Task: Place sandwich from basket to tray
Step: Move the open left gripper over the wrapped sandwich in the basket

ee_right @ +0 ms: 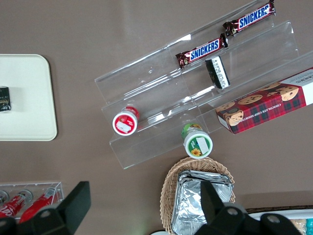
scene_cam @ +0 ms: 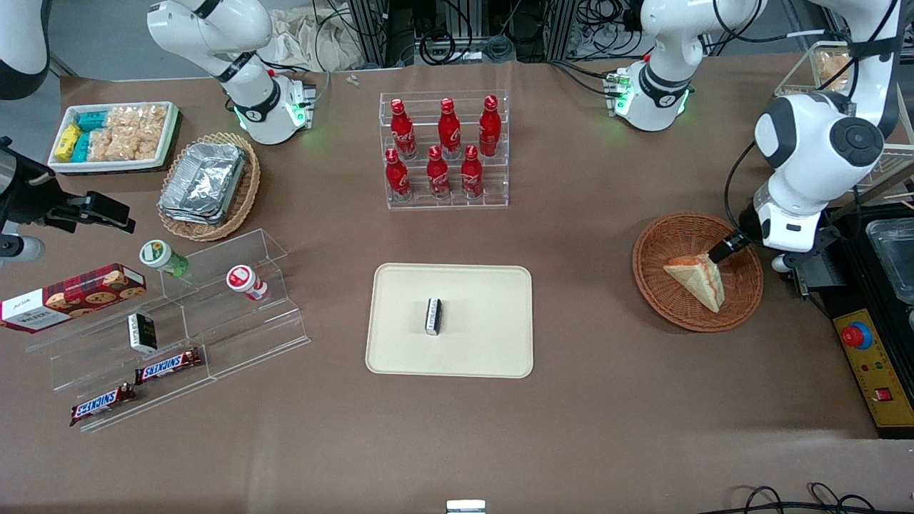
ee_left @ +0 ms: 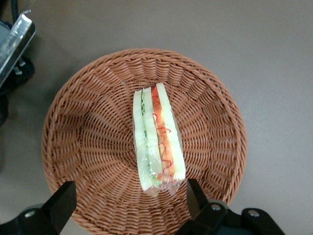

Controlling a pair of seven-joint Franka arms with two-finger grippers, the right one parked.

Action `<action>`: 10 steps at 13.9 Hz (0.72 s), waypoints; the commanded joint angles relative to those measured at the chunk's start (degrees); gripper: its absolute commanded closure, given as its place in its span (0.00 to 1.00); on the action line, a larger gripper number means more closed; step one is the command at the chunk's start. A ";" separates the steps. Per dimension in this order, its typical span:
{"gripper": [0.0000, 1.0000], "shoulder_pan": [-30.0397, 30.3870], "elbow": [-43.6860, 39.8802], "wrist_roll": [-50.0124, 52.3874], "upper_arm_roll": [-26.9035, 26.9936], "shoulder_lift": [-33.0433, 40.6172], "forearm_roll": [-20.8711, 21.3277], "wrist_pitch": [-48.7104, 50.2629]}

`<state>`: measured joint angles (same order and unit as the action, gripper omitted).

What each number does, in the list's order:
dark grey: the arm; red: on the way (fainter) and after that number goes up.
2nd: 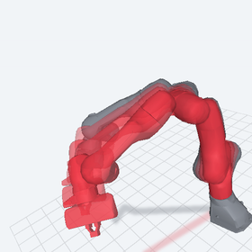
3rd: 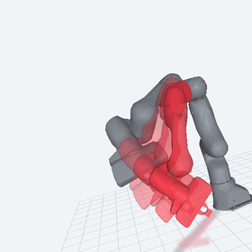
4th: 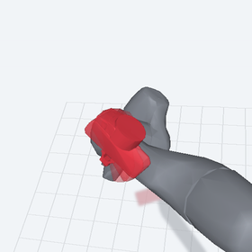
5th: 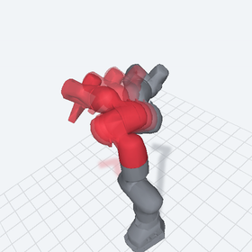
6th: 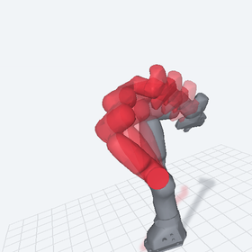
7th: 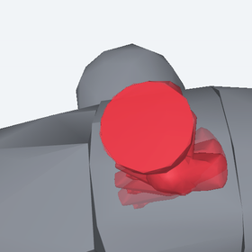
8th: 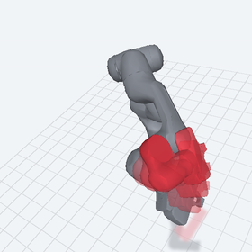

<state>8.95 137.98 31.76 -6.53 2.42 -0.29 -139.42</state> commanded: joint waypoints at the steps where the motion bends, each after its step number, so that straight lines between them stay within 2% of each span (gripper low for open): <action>1: 0.00 0.02 0.36 5.93 -0.68 -2.59 0.64 -3.23; 10: 0.00 -0.42 0.27 7.17 -0.94 -6.72 0.64 -6.13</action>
<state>8.64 137.98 37.23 -7.28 -3.38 -0.29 -143.92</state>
